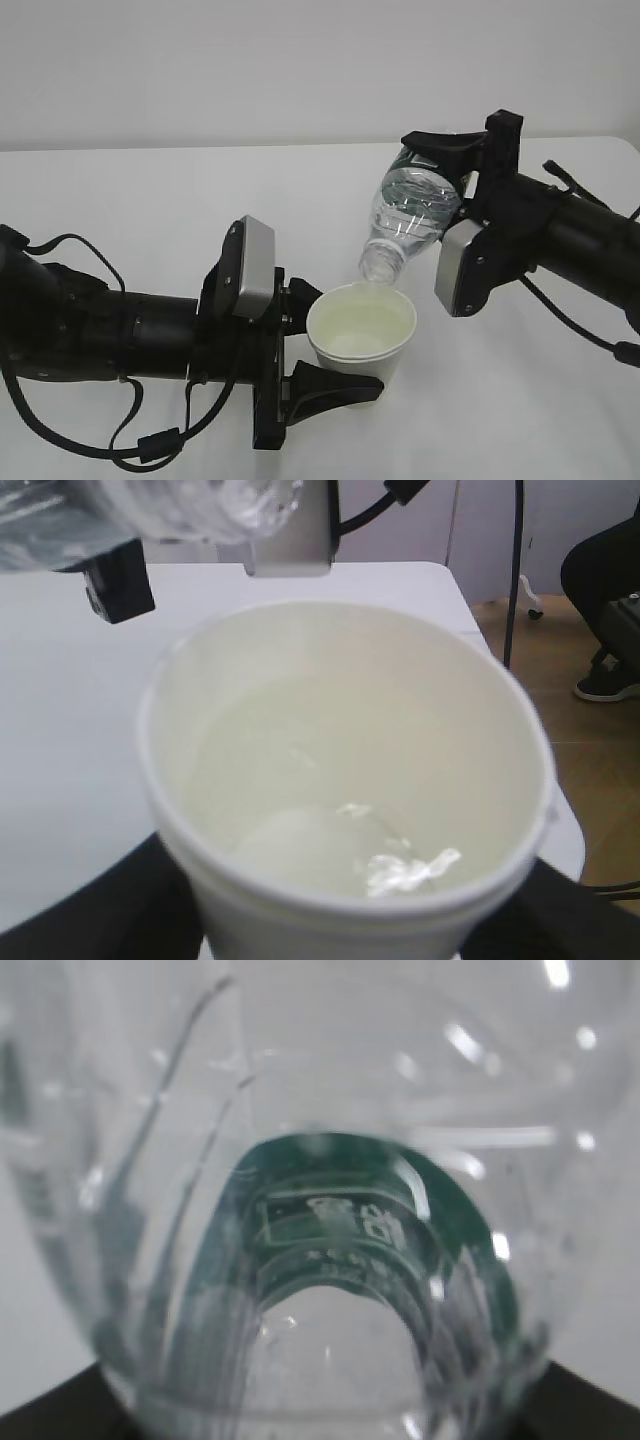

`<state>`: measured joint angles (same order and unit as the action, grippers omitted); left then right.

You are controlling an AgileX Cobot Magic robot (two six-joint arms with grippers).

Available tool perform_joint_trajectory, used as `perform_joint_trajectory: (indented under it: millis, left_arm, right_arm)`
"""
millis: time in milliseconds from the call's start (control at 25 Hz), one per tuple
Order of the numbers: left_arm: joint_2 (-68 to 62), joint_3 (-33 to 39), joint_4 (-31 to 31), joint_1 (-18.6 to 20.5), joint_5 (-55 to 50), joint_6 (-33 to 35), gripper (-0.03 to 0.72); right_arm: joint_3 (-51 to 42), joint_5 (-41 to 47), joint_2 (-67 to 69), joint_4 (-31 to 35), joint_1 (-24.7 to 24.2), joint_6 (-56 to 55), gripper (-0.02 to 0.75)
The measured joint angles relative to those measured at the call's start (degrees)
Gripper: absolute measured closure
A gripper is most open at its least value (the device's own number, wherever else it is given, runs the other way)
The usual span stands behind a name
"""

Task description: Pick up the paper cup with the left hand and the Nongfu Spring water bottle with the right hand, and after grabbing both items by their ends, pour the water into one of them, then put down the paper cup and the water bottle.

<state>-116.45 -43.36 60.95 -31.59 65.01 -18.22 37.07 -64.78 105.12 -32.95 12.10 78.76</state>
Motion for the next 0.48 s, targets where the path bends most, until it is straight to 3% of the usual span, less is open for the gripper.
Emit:
perform_joint_trajectory:
  millis: [480]
  left_arm:
    - [0.0, 0.0, -0.2, 0.0, 0.0, 0.0, 0.207]
  right_arm:
    - [0.0, 0.0, 0.0, -0.2, 0.0, -5.6, 0.309]
